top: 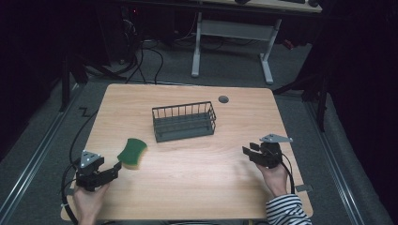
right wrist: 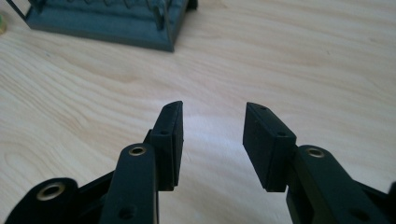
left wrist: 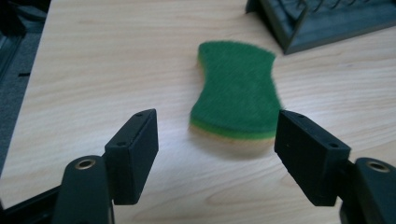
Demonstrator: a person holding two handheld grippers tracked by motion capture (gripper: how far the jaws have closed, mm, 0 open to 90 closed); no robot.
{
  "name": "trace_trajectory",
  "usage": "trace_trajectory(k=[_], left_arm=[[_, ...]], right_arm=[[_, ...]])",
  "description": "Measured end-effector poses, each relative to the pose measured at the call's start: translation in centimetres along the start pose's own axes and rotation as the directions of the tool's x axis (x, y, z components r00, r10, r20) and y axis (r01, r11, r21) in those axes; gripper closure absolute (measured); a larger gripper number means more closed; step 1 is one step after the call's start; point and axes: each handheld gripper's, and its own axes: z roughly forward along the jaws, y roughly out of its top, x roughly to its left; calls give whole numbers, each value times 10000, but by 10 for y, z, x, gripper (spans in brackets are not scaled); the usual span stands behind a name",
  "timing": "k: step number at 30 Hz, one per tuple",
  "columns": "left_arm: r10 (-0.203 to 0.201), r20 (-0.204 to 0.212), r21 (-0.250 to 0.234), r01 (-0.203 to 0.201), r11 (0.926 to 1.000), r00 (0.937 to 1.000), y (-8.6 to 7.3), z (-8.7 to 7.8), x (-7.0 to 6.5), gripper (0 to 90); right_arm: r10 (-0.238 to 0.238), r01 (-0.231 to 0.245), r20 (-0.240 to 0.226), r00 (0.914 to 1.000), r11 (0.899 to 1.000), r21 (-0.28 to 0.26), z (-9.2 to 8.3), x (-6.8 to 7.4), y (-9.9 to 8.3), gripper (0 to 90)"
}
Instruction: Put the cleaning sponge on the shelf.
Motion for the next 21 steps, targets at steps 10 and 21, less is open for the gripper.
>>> trace_trajectory(k=[10,21], left_arm=[[922,762,691,-975,9928,9928,45,30,-40,296],[1174,1096,1322,-1315,9825,9870,80,68,-66,338]], right_arm=[[-488,489,-76,9988,9987,160,32,17,37,618],[-767,778,-281,9967,9962,402,63,32,64,629]])
